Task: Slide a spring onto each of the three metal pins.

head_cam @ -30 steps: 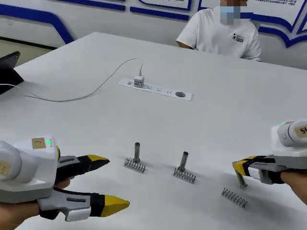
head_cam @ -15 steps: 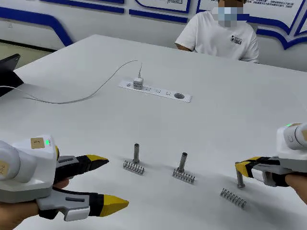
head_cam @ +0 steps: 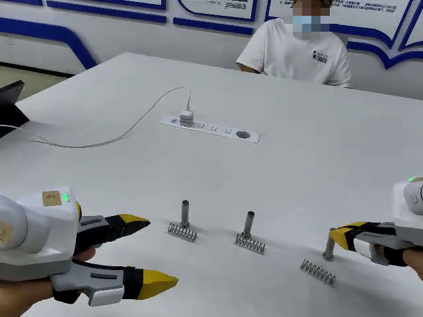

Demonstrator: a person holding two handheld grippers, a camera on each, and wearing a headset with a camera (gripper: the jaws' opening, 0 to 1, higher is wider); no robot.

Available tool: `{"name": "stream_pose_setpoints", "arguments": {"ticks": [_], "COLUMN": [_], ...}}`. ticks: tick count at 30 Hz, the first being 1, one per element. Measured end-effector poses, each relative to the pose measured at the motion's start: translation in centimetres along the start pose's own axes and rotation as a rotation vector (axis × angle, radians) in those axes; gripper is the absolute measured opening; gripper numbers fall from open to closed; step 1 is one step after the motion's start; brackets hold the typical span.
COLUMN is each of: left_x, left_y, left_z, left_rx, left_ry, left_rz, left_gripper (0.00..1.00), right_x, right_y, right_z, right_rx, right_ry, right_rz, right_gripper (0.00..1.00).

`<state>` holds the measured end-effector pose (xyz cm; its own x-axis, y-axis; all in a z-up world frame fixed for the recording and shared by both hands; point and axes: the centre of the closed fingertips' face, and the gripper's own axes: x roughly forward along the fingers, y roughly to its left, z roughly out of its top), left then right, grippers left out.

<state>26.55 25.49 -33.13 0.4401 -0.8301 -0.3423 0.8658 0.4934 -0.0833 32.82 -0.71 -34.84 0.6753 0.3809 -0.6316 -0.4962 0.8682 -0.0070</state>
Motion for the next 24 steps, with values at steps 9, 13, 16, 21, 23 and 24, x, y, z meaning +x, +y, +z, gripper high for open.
{"name": "stream_pose_setpoints", "arguments": {"ticks": [9,13,16,21,23,24], "left_x": [-0.15,-0.23,-0.3,-0.35,-0.32,-0.31], "left_y": [-0.12,-0.22,-0.24,-0.33,-0.37,-0.38], "left_z": [0.25,0.29,0.33,0.31,0.31,0.31], "left_rx": [0.008,0.012,0.014,0.016,0.017,0.018], "left_ry": [0.0,0.002,0.002,0.005,0.006,0.007], "left_rz": [0.0,-0.002,0.0,-0.001,-0.004,-0.005], "left_gripper": [0.69,0.69,0.69,0.69,0.69,0.69], "right_x": [-0.58,-0.54,-0.52,-0.51,-0.58,-0.65], "right_y": [0.18,0.17,0.14,0.24,0.16,0.16], "right_z": [-0.45,-0.44,-0.38,-0.41,-0.5,-0.53], "right_rx": [0.008,0.002,-0.002,-0.013,-0.015,-0.014], "right_ry": [-0.012,-0.012,-0.014,-0.013,-0.013,-0.014], "right_rz": [-0.003,0.0,0.001,0.004,0.001,0.002], "right_gripper": [0.09,0.09,0.09,0.11,0.11,0.11]}}
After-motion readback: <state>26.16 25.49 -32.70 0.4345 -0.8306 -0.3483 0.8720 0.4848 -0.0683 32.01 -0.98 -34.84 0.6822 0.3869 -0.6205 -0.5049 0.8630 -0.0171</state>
